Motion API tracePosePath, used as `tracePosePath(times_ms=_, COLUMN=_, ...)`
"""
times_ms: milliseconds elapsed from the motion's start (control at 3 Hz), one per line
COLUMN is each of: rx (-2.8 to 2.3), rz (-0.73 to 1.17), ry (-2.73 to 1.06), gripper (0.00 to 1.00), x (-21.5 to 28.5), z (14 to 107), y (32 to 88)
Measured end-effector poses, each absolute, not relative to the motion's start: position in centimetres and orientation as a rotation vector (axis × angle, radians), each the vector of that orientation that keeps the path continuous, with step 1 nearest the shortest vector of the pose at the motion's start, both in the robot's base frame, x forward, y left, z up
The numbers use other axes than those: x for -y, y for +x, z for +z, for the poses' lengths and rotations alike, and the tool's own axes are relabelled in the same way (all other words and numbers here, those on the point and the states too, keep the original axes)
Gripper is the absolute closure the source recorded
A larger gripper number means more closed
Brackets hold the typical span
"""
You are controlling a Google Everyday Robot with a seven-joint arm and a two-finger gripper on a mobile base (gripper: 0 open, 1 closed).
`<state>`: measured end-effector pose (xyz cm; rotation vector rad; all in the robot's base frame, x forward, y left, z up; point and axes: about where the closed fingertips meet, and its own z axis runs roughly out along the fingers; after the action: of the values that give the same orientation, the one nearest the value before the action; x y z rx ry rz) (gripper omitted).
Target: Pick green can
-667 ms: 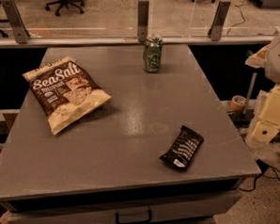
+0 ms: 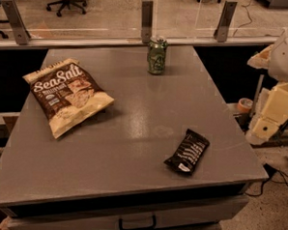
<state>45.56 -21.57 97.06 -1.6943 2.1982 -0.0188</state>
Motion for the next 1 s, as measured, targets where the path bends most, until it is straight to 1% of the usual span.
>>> tracePosePath(times_ms=333, rx=-2.114, rz=0.104, ry=-1.644, gripper=0.0, x=20.1, z=95.7, y=50.5)
tracePosePath(times_ms=667, rx=-2.008, rz=0.198, ry=-1.584, gripper=0.0, x=17.5, z=94.4, y=57.1)
tracePosePath(times_ms=1000, rx=-1.932, rz=0.265, ry=-1.503, gripper=0.0, x=14.9, z=93.7, y=62.1)
